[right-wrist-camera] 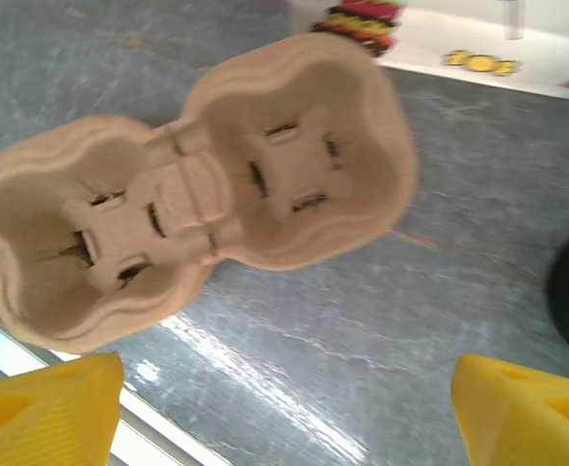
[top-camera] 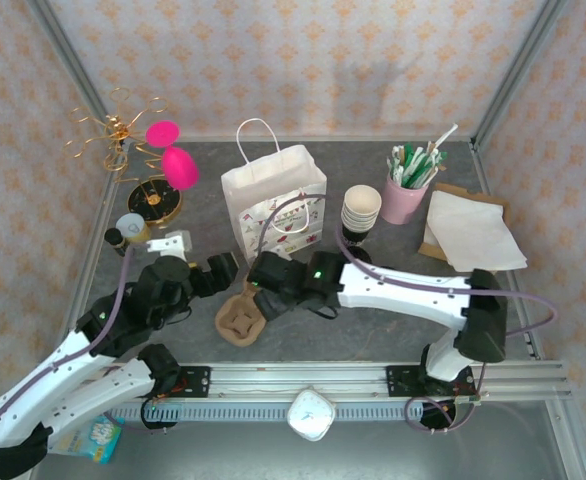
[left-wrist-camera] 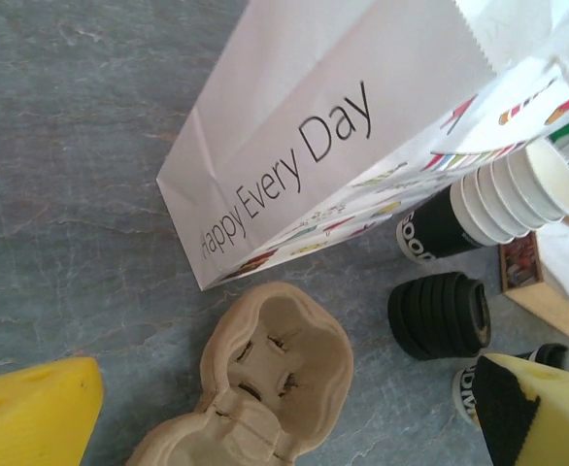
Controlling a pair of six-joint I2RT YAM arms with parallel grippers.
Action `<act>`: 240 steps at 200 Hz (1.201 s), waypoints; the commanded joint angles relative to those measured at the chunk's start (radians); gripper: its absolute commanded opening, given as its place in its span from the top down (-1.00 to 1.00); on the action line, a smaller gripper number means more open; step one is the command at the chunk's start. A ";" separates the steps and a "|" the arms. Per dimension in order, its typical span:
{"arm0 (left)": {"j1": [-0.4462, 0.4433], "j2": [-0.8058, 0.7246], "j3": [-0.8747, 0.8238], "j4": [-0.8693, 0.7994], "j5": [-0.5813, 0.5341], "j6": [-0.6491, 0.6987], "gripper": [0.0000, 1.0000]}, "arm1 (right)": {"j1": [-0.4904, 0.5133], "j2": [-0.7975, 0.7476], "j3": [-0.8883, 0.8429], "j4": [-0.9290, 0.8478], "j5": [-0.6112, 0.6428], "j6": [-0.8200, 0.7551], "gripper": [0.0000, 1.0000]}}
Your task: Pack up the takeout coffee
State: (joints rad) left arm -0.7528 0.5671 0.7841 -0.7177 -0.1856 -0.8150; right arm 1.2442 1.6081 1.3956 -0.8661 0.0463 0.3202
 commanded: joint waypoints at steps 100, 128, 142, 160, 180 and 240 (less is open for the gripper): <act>0.000 -0.145 -0.051 -0.151 -0.157 -0.167 -0.98 | -0.038 0.277 0.099 0.176 -0.067 -0.225 -0.32; -0.001 -0.156 -0.051 -0.179 -0.157 -0.173 -0.98 | -0.054 0.302 0.095 0.201 -0.094 -0.250 -0.27; -0.001 -0.154 -0.045 -0.199 -0.161 -0.179 -0.98 | -0.058 0.320 0.107 0.192 -0.084 -0.249 -0.24; -0.002 -0.160 -0.046 -0.207 -0.170 -0.186 -0.98 | -0.059 0.334 0.109 0.200 -0.104 -0.253 -0.20; -0.001 -0.169 -0.046 -0.202 -0.174 -0.190 -0.98 | -0.060 0.339 0.115 0.207 -0.131 -0.253 -0.17; 0.000 -0.167 -0.059 -0.182 -0.168 -0.187 -0.98 | -0.057 0.353 0.120 0.185 -0.121 -0.252 -0.05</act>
State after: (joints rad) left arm -0.7528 0.4068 0.7422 -0.8810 -0.3271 -0.9977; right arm 1.1881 1.9511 1.4906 -0.6643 -0.0906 0.0738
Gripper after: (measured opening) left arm 0.991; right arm 0.530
